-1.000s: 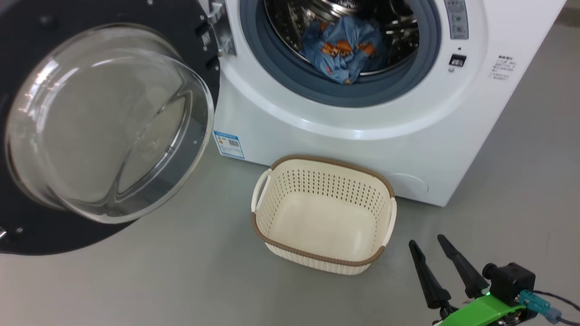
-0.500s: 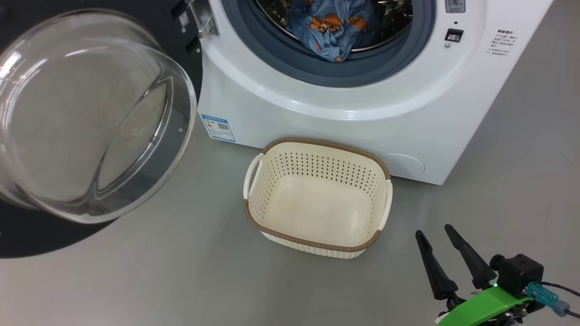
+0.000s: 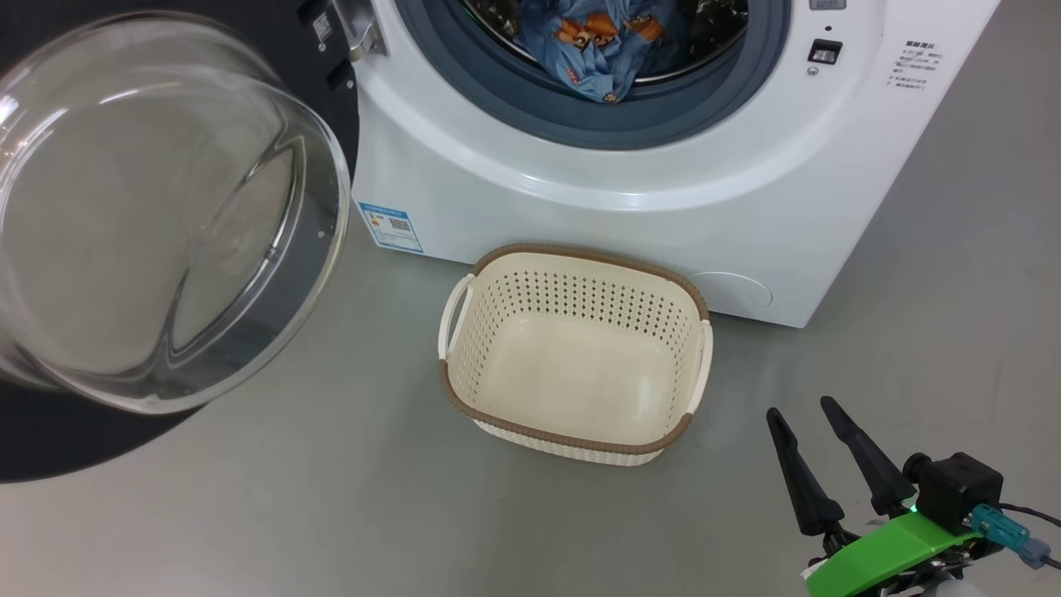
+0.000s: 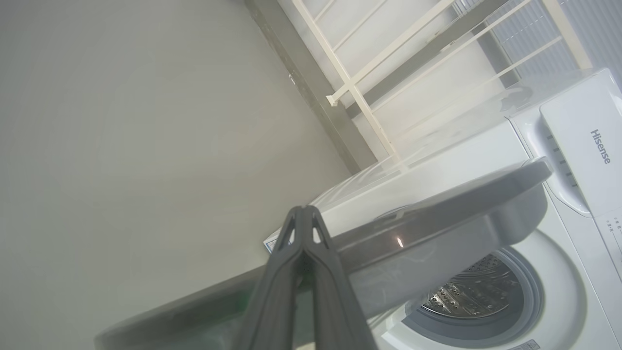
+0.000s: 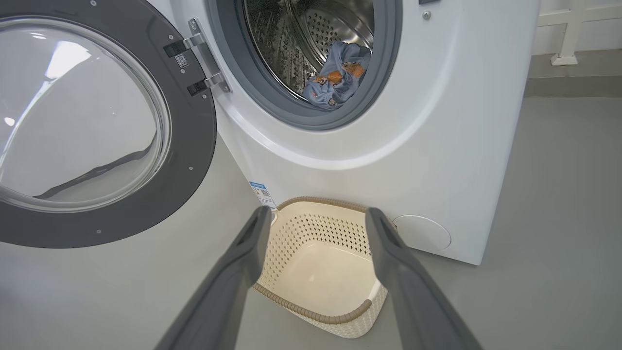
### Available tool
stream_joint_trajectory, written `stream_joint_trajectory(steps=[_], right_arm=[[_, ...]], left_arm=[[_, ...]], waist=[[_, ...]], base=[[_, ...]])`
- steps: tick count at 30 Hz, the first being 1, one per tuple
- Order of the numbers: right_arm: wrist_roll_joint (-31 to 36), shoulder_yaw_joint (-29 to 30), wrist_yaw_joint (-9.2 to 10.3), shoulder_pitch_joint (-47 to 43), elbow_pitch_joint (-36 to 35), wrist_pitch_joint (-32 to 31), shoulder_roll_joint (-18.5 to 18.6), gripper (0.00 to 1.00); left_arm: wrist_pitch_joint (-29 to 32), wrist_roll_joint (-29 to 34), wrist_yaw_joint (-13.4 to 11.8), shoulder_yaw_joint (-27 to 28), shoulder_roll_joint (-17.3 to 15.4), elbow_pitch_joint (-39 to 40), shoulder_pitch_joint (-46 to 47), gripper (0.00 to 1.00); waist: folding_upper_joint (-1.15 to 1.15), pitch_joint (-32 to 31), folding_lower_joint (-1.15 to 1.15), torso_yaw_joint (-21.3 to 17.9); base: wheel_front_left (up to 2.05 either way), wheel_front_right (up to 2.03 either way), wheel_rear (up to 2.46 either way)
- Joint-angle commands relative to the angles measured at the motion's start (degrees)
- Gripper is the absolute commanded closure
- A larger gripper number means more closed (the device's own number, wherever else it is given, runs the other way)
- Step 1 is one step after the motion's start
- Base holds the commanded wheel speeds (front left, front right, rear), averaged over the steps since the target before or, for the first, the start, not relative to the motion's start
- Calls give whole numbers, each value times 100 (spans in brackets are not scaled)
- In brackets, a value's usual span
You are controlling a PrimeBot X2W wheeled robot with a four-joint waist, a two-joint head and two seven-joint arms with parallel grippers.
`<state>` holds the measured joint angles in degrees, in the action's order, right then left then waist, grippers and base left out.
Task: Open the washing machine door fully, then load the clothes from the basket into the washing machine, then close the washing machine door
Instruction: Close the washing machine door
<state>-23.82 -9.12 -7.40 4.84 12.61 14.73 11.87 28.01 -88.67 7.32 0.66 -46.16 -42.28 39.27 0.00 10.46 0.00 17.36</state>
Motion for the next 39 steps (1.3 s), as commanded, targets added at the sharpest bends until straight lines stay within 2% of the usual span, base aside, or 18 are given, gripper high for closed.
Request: stream_joint_trajectory(steps=[1,10,18,23,31,39], right_arm=[[69,-109,-9,111,-136,27,44,0],[75,-30,-9,-9,-98,27,-35,0],[44,31,-9,-163,-84,27,-98,0],[44,67,-9,-229,-86,27,-131,0],[20,116,-9,-340,-101,27,-169,0],[15,202,-9,-443,-124,27,-204,0]], left_arm=[[144,-107,16,159,-390,158,18,100],[1038,-292,16,-77,-384,646,-214,100],[1929,-594,16,-206,-398,1414,-543,100],[2246,-760,16,-180,-369,1896,-697,100],[2728,-1027,16,-110,-59,3085,-1079,100],[3077,-1109,16,-296,537,3830,-1036,100]], waist=[[0,-21,0,-23],[0,-255,0,-13],[0,-512,0,45],[0,-604,0,75],[0,-750,0,68],[0,-859,0,-31]], base=[[0,0,0],[0,0,0],[0,0,0],[0,0,0],[0,0,0],[0,0,0]])
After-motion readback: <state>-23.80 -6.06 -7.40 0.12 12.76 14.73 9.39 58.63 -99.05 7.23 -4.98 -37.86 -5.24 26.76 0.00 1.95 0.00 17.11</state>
